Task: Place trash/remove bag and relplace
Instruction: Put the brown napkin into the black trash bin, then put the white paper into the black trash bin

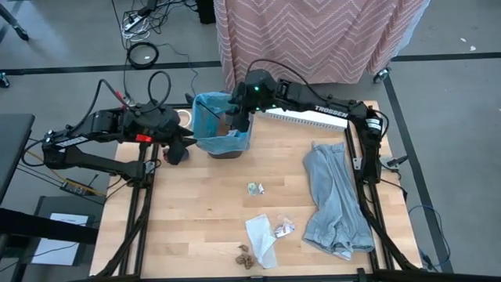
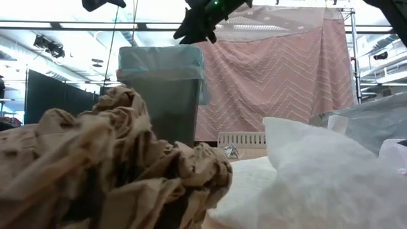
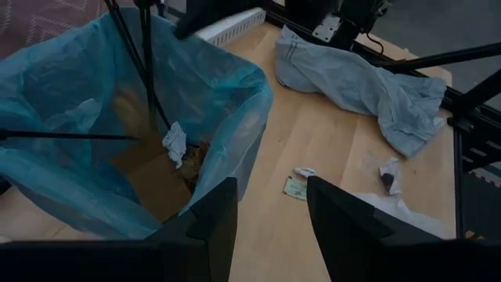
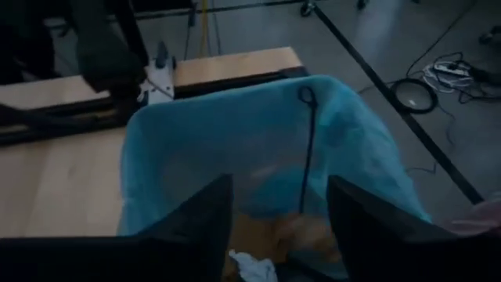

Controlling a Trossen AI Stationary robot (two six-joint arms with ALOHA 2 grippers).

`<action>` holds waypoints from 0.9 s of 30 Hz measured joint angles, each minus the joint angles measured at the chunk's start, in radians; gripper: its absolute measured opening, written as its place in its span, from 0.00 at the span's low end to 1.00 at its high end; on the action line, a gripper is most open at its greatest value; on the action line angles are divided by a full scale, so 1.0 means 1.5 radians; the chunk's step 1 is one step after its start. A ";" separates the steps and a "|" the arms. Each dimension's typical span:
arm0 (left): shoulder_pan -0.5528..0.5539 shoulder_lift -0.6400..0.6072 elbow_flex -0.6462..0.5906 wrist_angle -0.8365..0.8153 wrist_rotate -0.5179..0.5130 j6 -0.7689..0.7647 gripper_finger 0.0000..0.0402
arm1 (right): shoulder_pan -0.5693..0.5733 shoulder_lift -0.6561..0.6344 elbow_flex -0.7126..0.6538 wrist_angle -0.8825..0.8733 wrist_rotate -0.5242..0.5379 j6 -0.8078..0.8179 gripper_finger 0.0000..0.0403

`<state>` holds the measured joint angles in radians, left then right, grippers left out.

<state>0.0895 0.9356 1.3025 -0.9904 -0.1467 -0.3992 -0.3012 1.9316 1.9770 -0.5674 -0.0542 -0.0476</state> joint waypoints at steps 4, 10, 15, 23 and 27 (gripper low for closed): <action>0.000 0.000 0.000 0.000 -0.002 -0.001 0.40 | 0.016 -0.009 0.001 -0.040 -0.008 0.010 0.60; 0.000 0.000 0.000 -0.002 0.003 -0.013 0.40 | 0.111 -0.068 0.026 -0.293 -0.120 0.042 0.62; 0.000 0.000 0.000 -0.001 0.004 -0.014 0.40 | 0.238 -0.070 -0.003 -0.426 -0.064 0.031 0.59; 0.000 0.000 0.000 -0.002 0.008 -0.019 0.40 | 0.304 -0.067 -0.282 -0.230 0.009 0.126 0.60; 0.000 0.000 0.000 -0.002 0.009 -0.019 0.40 | 0.291 -0.066 -0.399 -0.110 0.001 0.199 0.60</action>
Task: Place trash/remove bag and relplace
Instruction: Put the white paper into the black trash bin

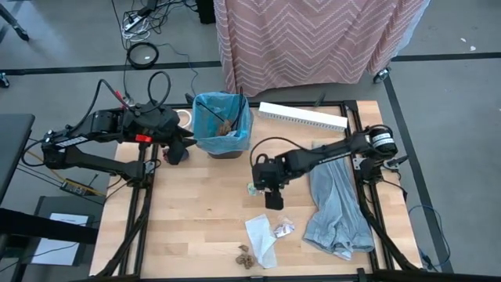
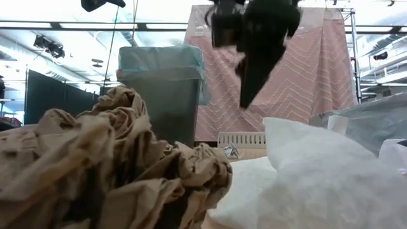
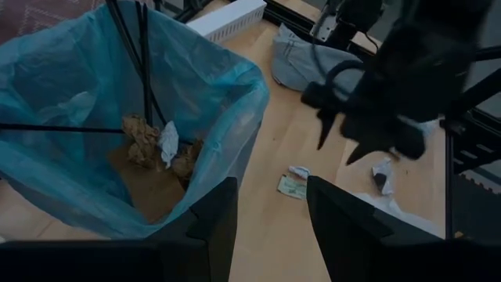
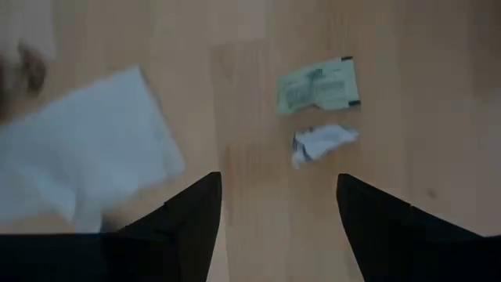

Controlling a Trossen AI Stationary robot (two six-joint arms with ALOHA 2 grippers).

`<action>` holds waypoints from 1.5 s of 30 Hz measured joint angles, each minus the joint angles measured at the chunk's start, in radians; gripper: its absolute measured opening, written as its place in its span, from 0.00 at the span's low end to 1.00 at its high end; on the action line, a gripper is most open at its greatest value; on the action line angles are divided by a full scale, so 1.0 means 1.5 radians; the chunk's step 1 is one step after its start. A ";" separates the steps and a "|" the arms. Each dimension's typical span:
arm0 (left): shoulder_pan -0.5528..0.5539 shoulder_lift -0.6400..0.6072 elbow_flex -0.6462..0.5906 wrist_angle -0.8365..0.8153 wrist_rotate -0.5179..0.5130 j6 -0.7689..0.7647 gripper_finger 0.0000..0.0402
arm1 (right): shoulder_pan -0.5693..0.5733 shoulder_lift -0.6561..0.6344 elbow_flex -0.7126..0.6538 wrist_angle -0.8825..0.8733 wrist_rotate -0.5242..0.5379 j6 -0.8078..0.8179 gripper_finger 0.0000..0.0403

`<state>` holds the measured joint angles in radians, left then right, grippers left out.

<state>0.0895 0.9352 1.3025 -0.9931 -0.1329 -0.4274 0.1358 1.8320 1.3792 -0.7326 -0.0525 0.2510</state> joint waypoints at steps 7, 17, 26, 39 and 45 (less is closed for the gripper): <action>0.000 0.000 0.000 0.000 0.000 -0.002 0.40 | -0.024 0.000 -0.105 0.186 0.003 0.075 0.60; 0.000 0.000 0.000 0.000 0.001 -0.003 0.40 | -0.034 -0.001 -0.176 0.288 0.046 0.103 0.61; 0.000 0.000 0.000 0.002 0.001 -0.005 0.40 | -0.030 0.029 -0.179 0.343 0.059 0.129 0.58; 0.000 0.000 0.000 0.002 0.003 -0.015 0.40 | -0.018 0.033 -0.178 0.298 0.091 0.151 0.51; 0.000 0.000 0.000 0.002 0.003 -0.015 0.40 | -0.009 0.033 -0.178 0.273 0.094 0.151 0.35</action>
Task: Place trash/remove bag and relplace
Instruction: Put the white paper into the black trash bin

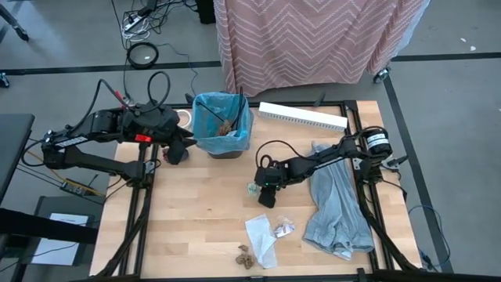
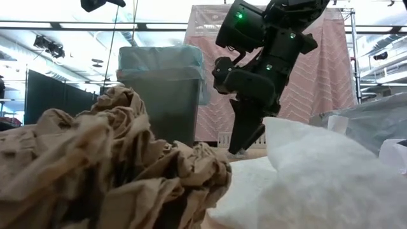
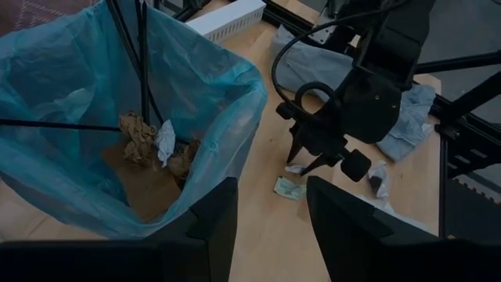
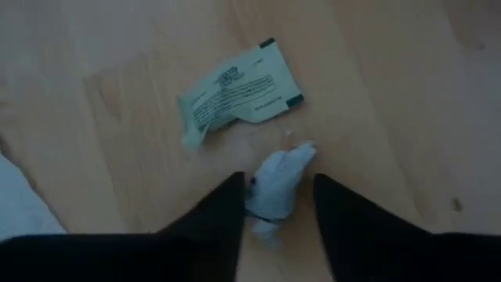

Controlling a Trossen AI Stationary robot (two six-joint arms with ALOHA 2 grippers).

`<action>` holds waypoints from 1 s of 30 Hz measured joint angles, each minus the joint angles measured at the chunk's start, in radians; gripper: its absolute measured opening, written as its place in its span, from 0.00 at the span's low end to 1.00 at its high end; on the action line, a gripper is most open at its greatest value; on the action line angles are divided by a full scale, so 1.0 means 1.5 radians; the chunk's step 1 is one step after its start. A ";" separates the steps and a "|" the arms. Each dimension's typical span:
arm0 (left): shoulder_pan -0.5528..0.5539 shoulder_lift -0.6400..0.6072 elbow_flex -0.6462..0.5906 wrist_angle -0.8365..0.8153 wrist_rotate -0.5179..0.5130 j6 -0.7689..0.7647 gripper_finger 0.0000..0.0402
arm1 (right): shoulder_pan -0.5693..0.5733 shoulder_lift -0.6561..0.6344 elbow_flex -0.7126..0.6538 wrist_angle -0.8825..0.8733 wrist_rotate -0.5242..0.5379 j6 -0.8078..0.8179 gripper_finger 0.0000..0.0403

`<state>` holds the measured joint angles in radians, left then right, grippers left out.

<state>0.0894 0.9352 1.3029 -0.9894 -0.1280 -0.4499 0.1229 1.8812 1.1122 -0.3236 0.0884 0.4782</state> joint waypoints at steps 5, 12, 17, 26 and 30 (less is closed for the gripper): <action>0.000 0.000 0.000 0.000 0.000 0.001 0.40 | 0.000 -0.001 0.000 -0.010 -0.007 0.009 0.04; 0.000 0.000 0.000 -0.001 0.000 0.001 0.40 | 0.002 -0.018 0.076 -0.091 -0.044 0.021 0.01; 0.000 0.000 0.000 -0.001 0.000 0.004 0.40 | 0.003 -0.041 0.248 -0.202 -0.039 -0.072 0.01; 0.000 0.000 0.000 0.000 0.000 0.018 0.40 | -0.078 -0.047 0.557 -0.245 0.090 -0.283 0.00; 0.000 0.000 0.000 0.001 -0.001 0.018 0.40 | -0.169 -0.047 0.579 -0.205 0.080 -0.291 0.00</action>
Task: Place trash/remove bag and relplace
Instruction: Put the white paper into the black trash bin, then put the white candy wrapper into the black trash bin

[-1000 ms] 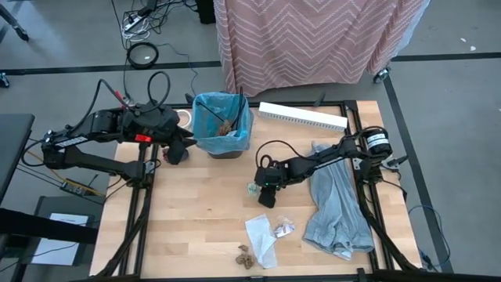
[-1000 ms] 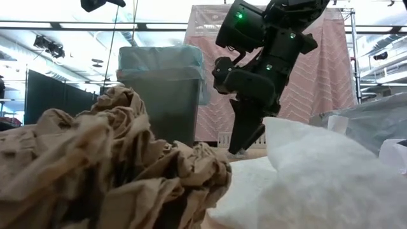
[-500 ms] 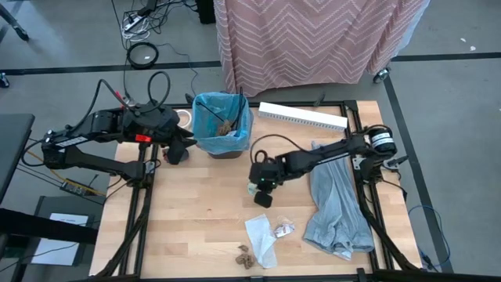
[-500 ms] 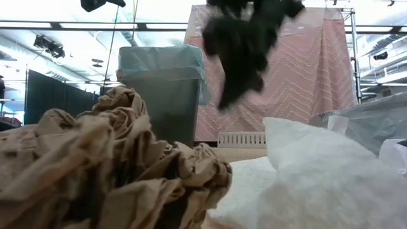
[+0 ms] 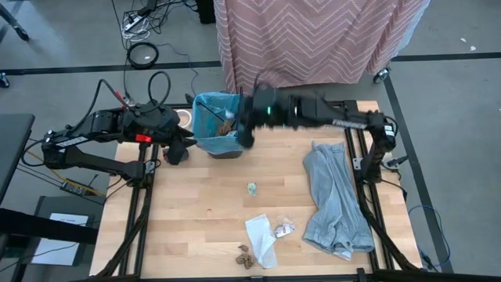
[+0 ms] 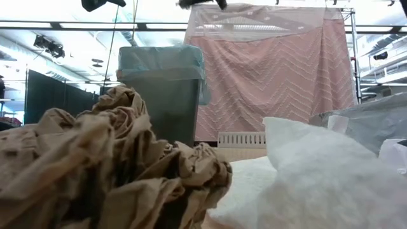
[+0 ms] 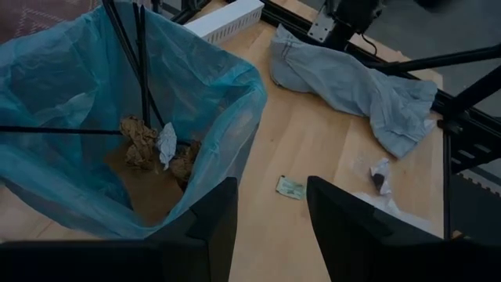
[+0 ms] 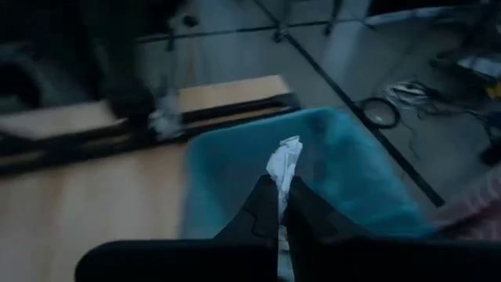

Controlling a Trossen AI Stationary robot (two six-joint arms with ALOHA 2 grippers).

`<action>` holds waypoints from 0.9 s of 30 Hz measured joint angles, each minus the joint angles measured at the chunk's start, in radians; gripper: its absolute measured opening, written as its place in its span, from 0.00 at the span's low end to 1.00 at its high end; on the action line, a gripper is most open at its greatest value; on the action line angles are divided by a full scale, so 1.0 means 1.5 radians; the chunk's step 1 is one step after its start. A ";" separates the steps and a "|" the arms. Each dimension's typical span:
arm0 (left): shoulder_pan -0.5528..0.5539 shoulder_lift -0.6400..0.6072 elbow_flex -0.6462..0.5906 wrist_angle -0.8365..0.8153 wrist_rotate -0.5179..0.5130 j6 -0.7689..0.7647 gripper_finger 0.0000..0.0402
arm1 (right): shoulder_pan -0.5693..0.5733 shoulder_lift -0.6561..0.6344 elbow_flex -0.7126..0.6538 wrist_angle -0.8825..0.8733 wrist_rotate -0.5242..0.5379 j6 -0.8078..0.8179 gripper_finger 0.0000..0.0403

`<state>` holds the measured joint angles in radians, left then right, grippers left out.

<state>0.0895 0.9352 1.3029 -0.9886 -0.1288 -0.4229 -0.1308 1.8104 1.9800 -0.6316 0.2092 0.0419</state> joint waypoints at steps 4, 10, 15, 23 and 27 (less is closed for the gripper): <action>0.000 0.000 0.000 0.002 -0.009 0.000 0.40 | -0.087 0.021 0.000 0.011 -0.057 0.023 0.00; 0.000 0.000 0.000 0.001 -0.011 0.000 0.40 | -0.146 0.083 -0.001 0.004 -0.164 0.028 0.02; 0.000 0.000 0.000 0.000 -0.011 -0.001 0.40 | -0.146 0.105 -0.002 -0.012 -0.201 -0.020 0.19; 0.000 0.000 0.000 0.000 -0.011 -0.001 0.40 | -0.100 0.085 0.012 -0.059 -0.232 -0.003 0.67; 0.000 0.000 0.000 -0.001 -0.011 -0.002 0.40 | -0.009 0.075 0.016 -0.163 -0.301 0.004 0.70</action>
<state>0.0895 0.9356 1.3029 -0.9899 -0.1459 -0.4266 -0.1438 1.9223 2.0047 -0.8768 -0.2420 0.0477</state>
